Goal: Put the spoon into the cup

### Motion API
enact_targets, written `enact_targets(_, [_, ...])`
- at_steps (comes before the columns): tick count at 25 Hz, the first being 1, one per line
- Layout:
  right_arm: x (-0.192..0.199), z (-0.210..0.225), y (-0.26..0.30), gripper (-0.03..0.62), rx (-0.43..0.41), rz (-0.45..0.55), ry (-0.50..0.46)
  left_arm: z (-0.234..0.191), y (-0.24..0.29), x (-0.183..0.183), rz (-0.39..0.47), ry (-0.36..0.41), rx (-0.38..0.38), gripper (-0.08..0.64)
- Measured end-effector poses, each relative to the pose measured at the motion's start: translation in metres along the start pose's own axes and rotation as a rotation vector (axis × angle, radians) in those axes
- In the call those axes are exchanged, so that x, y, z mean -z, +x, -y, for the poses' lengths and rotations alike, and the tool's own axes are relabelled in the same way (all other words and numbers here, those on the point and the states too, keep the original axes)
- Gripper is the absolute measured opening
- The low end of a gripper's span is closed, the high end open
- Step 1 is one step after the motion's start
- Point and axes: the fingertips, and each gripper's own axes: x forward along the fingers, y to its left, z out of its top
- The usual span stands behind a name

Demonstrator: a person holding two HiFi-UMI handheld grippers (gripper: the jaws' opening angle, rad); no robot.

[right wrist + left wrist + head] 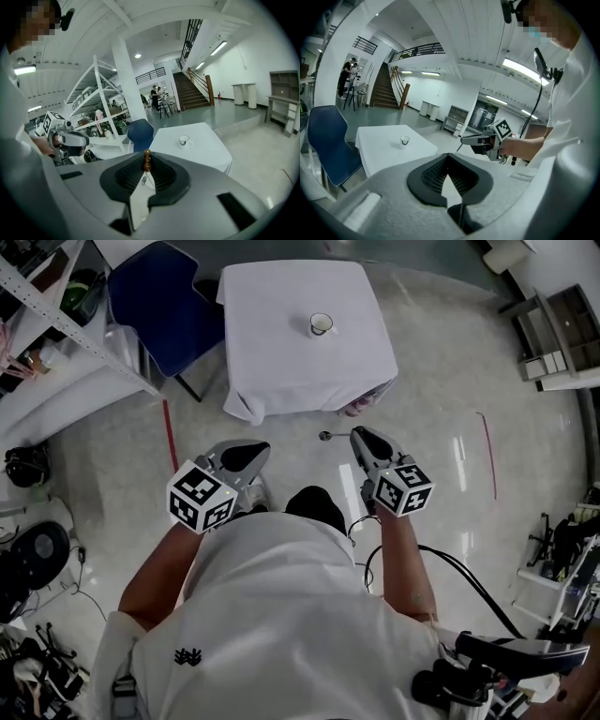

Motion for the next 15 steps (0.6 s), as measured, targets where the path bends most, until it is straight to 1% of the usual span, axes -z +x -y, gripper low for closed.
enact_targets(3, [-0.017,0.001,0.027,0.043,0.008,-0.002,-0.003,-0.024,-0.004,-0.004,0.01,-0.021,0.001,0.008])
enact_targets(8, [-0.043,0.032,0.061,0.043,0.013,-0.003,-0.003,-0.056,0.01,-0.013,-0.001,-0.015,-0.015,0.008])
enact_targets(15, [-0.081,0.089,0.132,0.043,-0.029,-0.004,0.002,-0.115,0.039,-0.047,0.003,-0.034,-0.098,0.008])
